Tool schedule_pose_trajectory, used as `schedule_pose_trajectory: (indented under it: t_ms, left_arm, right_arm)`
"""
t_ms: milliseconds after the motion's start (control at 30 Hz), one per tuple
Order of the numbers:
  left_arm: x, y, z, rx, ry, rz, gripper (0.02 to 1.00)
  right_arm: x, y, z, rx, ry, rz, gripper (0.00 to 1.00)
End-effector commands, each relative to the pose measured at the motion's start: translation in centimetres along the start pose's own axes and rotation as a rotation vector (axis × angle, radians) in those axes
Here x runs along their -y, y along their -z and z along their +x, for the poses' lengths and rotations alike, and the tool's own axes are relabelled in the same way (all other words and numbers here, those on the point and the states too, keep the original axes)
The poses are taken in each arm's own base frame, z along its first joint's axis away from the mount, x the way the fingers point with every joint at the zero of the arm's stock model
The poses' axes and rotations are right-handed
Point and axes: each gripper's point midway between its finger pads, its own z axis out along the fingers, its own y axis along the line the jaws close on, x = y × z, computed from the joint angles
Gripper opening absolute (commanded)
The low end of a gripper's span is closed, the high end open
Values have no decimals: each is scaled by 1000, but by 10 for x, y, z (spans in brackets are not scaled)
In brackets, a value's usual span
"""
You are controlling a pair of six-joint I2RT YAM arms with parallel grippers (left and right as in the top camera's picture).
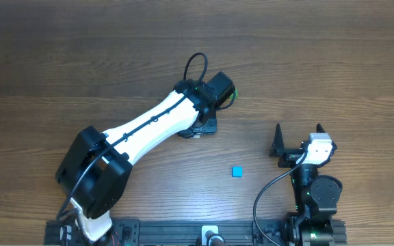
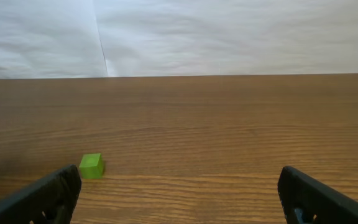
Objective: Stack Cubes
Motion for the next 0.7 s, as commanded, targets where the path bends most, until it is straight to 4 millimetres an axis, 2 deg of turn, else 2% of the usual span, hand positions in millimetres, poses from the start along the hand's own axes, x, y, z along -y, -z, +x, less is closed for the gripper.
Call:
schedule_pose_trajectory:
  t_ms: [33, 133, 233, 367, 533, 567, 700]
  left_arm:
    - [-3, -2, -7, 35, 12, -20, 1000]
    - [-3, 13, -21, 120, 21, -9, 1000]
    - [-7, 45, -46, 262, 54, 23, 1000]
    - [-14, 107, -83, 474, 113, 129, 998]
    - [-26, 206, -123, 790, 22, 255, 996]
    - [-34, 234, -132, 881, 2, 276, 1000]
    - [-75, 291, -150, 1050, 50, 302, 998]
  right_arm:
    - [0, 0, 2, 0, 1, -3, 991]
    - [0, 0, 2, 0, 1, -3, 993]
    - [0, 0, 2, 0, 1, -3, 993]
    - [0, 0, 2, 0, 1, -3, 993]
    - [0, 0, 2, 0, 1, -3, 991]
    - [0, 0, 2, 0, 1, -3, 993]
    - [0, 0, 2, 0, 1, -3, 993]
